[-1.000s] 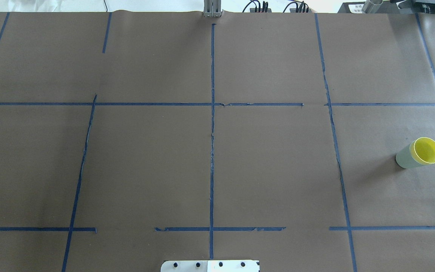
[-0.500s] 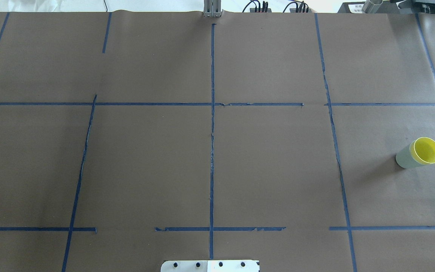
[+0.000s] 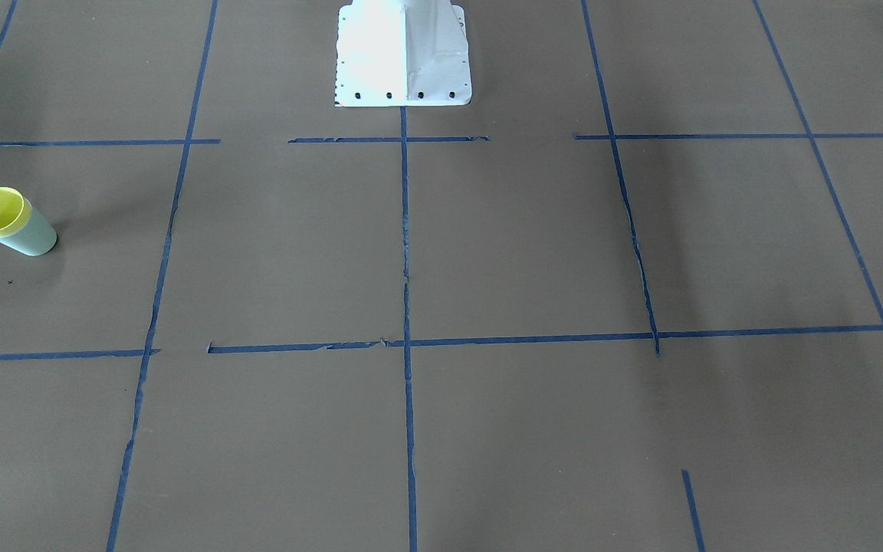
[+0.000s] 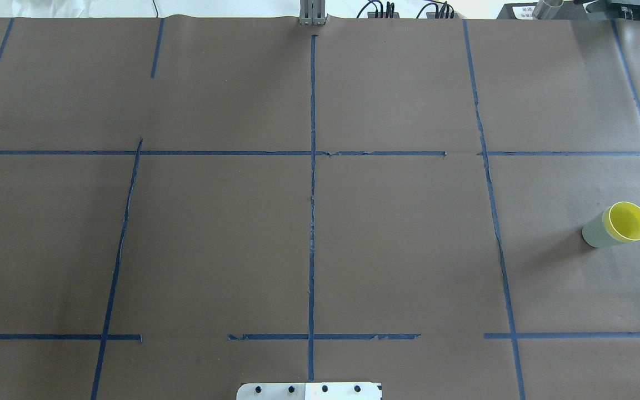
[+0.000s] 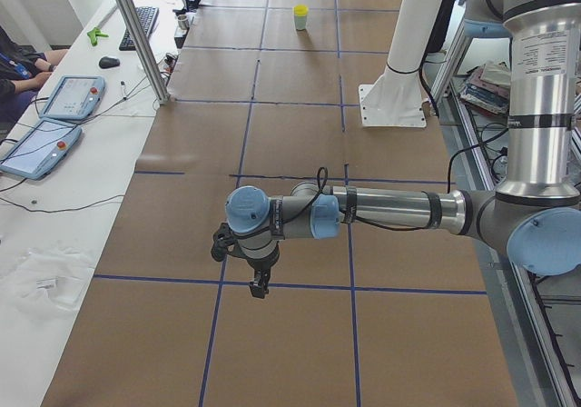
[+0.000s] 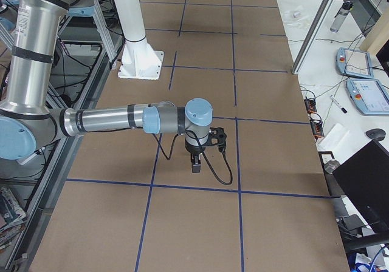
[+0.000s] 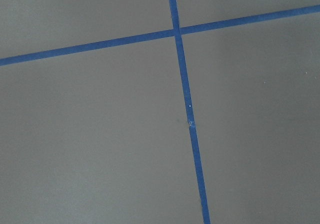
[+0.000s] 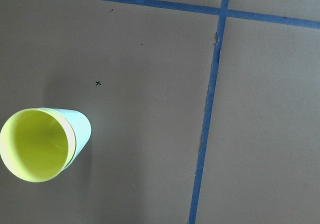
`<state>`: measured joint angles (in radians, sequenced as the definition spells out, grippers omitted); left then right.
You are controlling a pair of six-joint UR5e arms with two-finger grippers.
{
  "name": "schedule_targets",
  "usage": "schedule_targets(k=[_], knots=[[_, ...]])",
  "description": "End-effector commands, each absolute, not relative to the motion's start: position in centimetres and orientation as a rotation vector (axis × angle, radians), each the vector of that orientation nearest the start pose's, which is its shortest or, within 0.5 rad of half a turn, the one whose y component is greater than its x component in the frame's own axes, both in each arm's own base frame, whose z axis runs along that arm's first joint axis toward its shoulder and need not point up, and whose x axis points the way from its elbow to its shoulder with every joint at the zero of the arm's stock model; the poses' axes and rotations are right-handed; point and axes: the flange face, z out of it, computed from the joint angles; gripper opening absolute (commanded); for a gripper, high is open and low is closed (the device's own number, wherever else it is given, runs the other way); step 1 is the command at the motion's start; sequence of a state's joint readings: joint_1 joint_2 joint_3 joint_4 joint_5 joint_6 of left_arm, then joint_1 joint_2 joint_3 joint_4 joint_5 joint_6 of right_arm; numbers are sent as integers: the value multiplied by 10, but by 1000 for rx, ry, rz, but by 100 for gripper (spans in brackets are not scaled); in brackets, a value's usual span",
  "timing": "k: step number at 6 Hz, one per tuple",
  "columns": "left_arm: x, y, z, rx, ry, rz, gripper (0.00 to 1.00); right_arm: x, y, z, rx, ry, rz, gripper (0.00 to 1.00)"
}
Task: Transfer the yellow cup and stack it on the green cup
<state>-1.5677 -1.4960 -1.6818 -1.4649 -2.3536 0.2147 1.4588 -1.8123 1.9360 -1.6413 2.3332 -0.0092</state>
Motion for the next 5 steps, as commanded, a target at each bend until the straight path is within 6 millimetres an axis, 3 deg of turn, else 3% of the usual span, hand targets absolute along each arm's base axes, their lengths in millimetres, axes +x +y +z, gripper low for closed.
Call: schedule_targets(k=[1,5], knots=[[-62,-456,648,21,787,181,100,20,-396,593,12,-764,-136,100],[-60,-458,644,27,785,191,100,20,-395,597,6,-766,-136,100]])
